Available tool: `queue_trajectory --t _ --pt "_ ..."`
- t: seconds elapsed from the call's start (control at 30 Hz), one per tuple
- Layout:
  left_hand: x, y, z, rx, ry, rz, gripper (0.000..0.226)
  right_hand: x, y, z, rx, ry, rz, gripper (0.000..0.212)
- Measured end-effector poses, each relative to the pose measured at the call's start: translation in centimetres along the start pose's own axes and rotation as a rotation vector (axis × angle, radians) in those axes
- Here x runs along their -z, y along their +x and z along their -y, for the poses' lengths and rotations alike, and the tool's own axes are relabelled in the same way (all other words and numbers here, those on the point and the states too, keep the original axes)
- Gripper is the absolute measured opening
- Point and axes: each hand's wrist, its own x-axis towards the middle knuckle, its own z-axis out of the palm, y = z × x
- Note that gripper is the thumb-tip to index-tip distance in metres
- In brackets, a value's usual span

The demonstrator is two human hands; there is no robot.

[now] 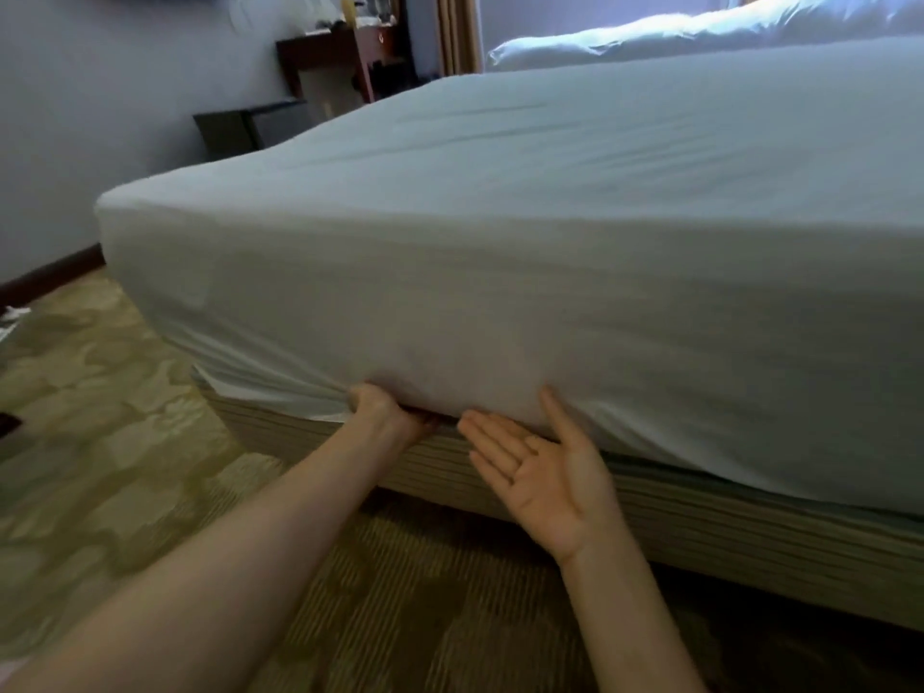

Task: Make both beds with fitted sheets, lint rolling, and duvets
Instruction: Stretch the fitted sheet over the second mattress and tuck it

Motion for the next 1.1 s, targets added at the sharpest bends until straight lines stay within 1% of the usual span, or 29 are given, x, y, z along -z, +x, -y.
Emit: queue_trajectory --t 0.07,0.13,0.17,0.23,0.27,0.33,0.37,0.4,0.43,0.47,0.53,0.57,0.63,0.67,0.7,0.77,0.87,0.93,0.97,1.03,1.1 --pt "-0.3 0.1 -0.1 -0.037 -0.105 0.038 0.056 -1.2 -0.1 -0.9 -0.02 -0.033 0.054 0.065" --pt "0.5 0.0 0.1 -0.09 -0.159 0.109 0.055 -2.2 -0.1 -2.0 -0.043 -0.075 0.091 0.059" --pt "1.3 0.1 0.2 -0.087 -0.168 0.15 0.054 -2.7 -0.1 -2.5 -0.055 -0.09 0.112 0.055" --pt "3.4 0.2 0.1 0.005 -0.126 0.234 0.056 -3.1 0.1 -3.3 -0.085 -0.145 0.126 0.045" --pt "4.2 0.1 -0.3 0.058 -0.044 0.258 0.056 -2.9 0.4 -3.6 -0.093 -0.196 0.109 0.041" --pt "5.6 0.2 -2.2 0.103 0.254 0.25 0.053 -2.2 1.1 -3.7 -0.089 -0.31 0.028 0.037" --pt "6.1 0.1 -3.7 0.097 0.424 0.213 0.051 -1.8 1.6 -3.7 -0.074 -0.339 -0.021 0.038" --pt "6.8 0.3 -5.4 0.08 0.542 0.155 0.05 -1.4 2.1 -3.6 -0.052 -0.341 -0.07 0.04" --pt "7.7 0.5 -7.1 0.049 0.59 0.088 0.047 -1.1 2.5 -3.6 -0.028 -0.325 -0.115 0.041" --pt "8.6 0.8 -9.0 0.012 0.589 0.011 0.044 -1.1 2.9 -3.5 -0.007 -0.302 -0.152 0.042" --pt "10.6 1.7 -12.7 -0.076 0.514 -0.127 0.037 -1.8 3.6 -3.6 0.017 -0.229 -0.164 0.045" --pt "11.4 2.2 -14.5 -0.118 0.474 -0.156 0.036 -2.4 4.0 -3.7 0.03 -0.187 -0.14 0.053" --pt "12.4 3.2 -17.7 -0.155 0.384 -0.112 0.042 -3.8 5.0 -4.3 0.046 -0.164 -0.088 0.089" --pt "12.7 3.8 -18.9 -0.152 0.332 -0.07 0.047 -4.4 5.6 -4.7 0.047 -0.179 -0.071 0.102" --pt "12.9 4.3 -19.6 -0.136 0.284 -0.018 0.049 -4.9 6.4 -5.4 0.047 -0.195 -0.061 0.108" --pt "13.2 5.7 -19.9 -0.114 0.175 0.056 0.047 -6.1 8.1 -6.8 0.058 -0.184 -0.084 0.108" --pt "13.5 8.1 -19.4 -0.12 0.049 0.113 0.035 -8.1 10.8 -8.7 0.107 -0.122 -0.145 0.106" --pt "13.2 8.8 -19.4 -0.078 -0.061 0.134 0.028 -9.2 12.2 -9.6 0.153 -0.07 -0.18 0.109" --pt "13.0 8.8 -19.4 -0.06 -0.114 0.123 0.029 -9.6 12.6 -9.9 0.176 -0.03 -0.189 0.111" --pt "13.3 9.7 -19.8 0.01 -0.195 0.114 0.032 -10.6 13.9 -11.3 0.248 0.071 -0.181 0.11" --pt "13.8 10.7 -20.0 0.088 -0.273 0.136 0.031 -12.3 15.4 -12.9 0.321 0.185 -0.125 0.105"
